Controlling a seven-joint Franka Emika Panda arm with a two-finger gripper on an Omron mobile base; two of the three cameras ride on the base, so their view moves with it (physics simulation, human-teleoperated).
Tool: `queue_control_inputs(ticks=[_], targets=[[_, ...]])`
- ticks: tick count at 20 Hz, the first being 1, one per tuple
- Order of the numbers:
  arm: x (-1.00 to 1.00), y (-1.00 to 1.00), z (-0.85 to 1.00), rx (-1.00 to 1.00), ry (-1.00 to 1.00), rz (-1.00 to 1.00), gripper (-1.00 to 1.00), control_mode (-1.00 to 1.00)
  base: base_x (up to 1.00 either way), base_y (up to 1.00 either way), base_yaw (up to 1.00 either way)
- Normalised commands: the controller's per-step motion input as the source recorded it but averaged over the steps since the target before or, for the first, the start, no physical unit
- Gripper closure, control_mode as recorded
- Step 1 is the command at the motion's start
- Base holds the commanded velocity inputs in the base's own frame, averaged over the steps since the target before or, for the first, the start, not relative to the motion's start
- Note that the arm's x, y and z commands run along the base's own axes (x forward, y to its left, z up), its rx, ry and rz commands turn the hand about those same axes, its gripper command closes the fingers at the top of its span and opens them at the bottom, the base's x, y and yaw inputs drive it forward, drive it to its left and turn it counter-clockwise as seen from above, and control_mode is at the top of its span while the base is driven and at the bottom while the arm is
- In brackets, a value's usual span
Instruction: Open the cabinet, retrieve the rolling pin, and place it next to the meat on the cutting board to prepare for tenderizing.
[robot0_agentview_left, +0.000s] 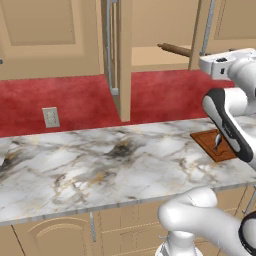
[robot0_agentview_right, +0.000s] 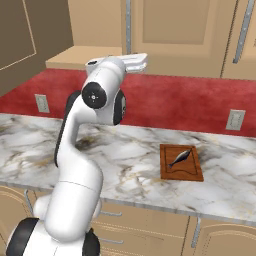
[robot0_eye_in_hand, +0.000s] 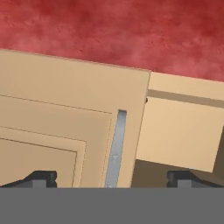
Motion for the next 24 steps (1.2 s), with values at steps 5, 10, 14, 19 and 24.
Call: queue_control_inputs(ticks=[5, 10, 14, 19, 24], targets=[[0.20, 0.01, 0.18, 0.00, 0.00, 0.00, -1.00, -1.00, 0.00, 0.00, 0.00], [0.23, 0.01, 0.14, 0.01, 0.00, 0.00, -1.00, -1.00, 0.00, 0.00, 0.00], [0.31, 0.03, 0.15, 0.02, 0.01, 0.00, -1.00, -1.00, 0.00, 0.00, 0.00], [0.34, 0.04, 0.11, 0.02, 0.03, 0.00, -1.00, -1.00, 0.00, 0.00, 0.00], [0.34, 0.05, 0.00, 0.00, 0.02, 0.01, -1.00, -1.00, 0.00, 0.00, 0.00]])
